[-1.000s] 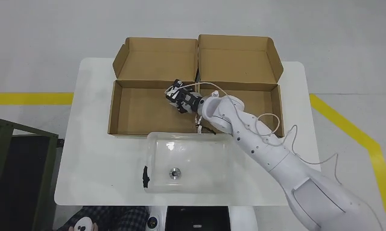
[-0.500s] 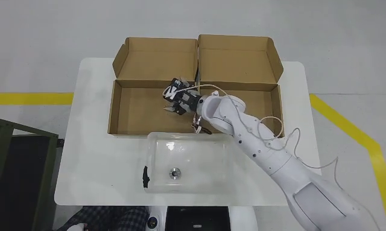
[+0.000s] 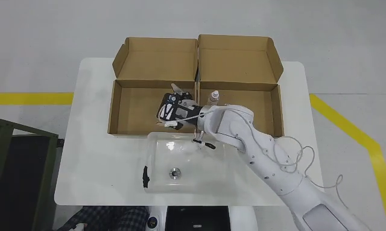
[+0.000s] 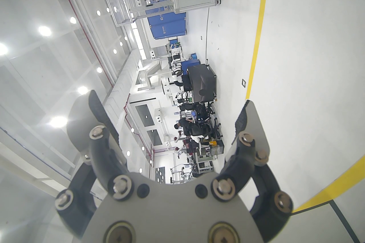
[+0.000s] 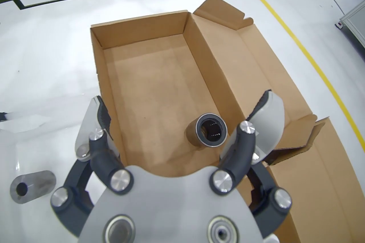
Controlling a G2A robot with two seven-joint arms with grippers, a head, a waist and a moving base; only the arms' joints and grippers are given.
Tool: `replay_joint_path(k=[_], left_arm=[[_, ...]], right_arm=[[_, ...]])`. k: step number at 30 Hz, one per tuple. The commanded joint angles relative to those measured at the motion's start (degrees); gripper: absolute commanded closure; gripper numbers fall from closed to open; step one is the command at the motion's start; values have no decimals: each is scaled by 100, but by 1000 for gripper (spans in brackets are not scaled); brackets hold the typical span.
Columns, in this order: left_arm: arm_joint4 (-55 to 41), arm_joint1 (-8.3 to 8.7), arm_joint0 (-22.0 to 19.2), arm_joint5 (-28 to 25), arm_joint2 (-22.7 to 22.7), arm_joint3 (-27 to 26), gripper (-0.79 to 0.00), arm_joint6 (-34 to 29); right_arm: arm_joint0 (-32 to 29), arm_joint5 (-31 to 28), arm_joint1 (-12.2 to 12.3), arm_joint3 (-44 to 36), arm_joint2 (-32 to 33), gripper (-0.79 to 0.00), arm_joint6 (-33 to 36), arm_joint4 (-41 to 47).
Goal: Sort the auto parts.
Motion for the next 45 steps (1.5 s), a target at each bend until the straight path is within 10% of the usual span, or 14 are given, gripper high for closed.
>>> replay_joint_path(k=[1, 45], left_arm=[[0, 0, 0, 0, 0, 0, -785, 0], [0, 0, 0, 0, 0, 0, -785, 0]], right_arm=[[-133, -89, 33, -185, 56, -785, 70, -13], [-2082, -2002, 608, -1141, 332, -785, 85, -925]])
